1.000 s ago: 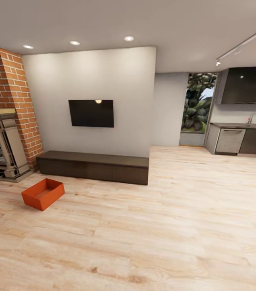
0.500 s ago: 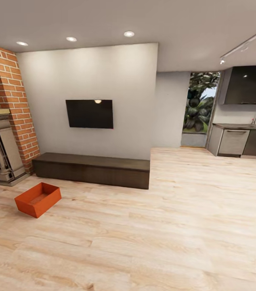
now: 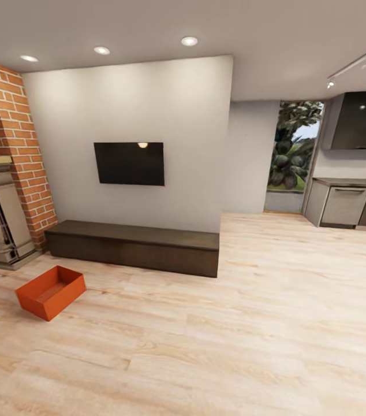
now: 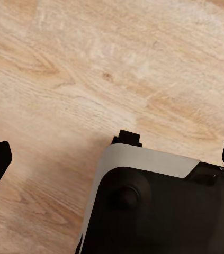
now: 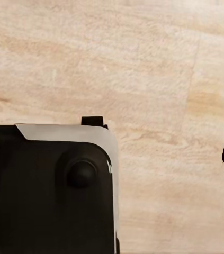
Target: Move the two storage containers from the living room to the garage. In the garage, place one container on the floor and stack the other container on top of it (either order is fine).
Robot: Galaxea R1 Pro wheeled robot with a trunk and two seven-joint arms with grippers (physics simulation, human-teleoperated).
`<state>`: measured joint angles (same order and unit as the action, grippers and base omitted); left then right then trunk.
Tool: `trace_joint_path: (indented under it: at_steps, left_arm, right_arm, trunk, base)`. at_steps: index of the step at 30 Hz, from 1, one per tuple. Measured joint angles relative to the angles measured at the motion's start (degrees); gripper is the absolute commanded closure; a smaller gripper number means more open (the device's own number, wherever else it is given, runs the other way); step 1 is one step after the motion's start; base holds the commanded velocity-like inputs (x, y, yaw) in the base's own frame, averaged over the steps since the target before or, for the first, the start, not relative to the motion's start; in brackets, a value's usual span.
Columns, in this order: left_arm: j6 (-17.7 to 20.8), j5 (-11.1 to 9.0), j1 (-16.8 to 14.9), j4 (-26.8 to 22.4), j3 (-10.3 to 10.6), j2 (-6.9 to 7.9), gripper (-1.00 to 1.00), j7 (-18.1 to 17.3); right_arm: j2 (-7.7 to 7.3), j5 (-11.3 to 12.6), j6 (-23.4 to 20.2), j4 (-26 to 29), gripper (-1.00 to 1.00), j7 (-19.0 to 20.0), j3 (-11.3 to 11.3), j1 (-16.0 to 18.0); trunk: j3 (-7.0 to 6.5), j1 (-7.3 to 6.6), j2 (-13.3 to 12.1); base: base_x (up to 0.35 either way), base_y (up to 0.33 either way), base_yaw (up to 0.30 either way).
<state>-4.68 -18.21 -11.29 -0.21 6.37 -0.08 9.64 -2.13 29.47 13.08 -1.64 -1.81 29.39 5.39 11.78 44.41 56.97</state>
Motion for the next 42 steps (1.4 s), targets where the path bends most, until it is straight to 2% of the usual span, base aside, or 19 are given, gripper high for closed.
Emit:
trace_joint_path:
  at_steps: [42]
  left_arm:
    - [0.00, 0.00, 0.00, 0.02, 0.00, 0.00, -1.00, 0.00]
  right_arm:
    - [-0.01, 0.43, 0.17, -0.03, -1.00, -0.06, -0.36, 0.00]
  trunk:
    - [0.00, 0.00, 0.00]
  base:
    - [0.323, 0.000, 0.269]
